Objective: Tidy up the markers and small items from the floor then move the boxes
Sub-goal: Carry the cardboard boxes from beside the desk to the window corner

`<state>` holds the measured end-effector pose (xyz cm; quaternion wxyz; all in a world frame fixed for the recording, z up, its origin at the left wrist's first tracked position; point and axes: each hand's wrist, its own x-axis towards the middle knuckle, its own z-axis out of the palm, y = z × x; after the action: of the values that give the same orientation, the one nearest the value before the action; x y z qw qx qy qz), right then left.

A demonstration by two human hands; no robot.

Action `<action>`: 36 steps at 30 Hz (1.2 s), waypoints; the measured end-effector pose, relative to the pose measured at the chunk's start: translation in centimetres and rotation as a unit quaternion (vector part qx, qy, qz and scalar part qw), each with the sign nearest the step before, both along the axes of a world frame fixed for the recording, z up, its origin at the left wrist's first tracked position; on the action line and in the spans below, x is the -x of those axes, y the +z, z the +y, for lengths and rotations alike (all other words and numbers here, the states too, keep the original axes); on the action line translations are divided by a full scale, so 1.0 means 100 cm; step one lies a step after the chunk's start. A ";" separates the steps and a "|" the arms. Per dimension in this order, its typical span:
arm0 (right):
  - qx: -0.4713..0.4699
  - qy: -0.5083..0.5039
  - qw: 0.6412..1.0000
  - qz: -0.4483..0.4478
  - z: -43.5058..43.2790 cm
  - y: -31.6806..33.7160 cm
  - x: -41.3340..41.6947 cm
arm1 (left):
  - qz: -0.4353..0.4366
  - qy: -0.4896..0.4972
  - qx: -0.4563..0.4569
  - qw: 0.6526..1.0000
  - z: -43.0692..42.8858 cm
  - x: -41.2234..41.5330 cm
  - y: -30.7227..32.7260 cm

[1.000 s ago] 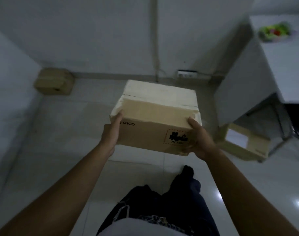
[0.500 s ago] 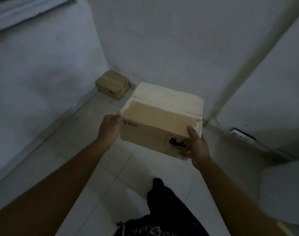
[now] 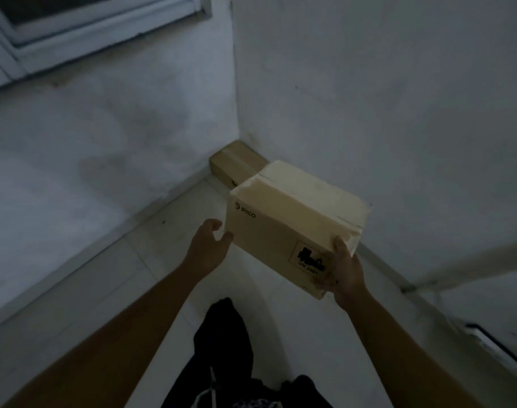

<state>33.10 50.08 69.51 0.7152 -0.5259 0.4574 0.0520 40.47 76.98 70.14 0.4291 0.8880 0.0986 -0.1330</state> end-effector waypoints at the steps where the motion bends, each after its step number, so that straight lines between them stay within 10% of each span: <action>1: 0.000 -0.001 1.000 0.003 0.005 -0.002 -0.023 | -0.001 -0.001 0.001 1.000 0.005 -0.026 -0.001; 16: -0.006 -0.047 0.997 0.066 0.023 -0.050 -0.286 | 0.063 -0.080 0.015 0.995 0.037 -0.334 -0.035; 36: 0.002 -0.022 0.996 0.085 0.100 -0.392 -0.620 | 0.102 -0.179 -0.063 0.977 0.023 -0.650 -0.320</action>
<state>95.10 60.10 30.27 0.6735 -0.5111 0.5280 0.0800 105.49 79.31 38.14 0.3289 0.8984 -0.0104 -0.2907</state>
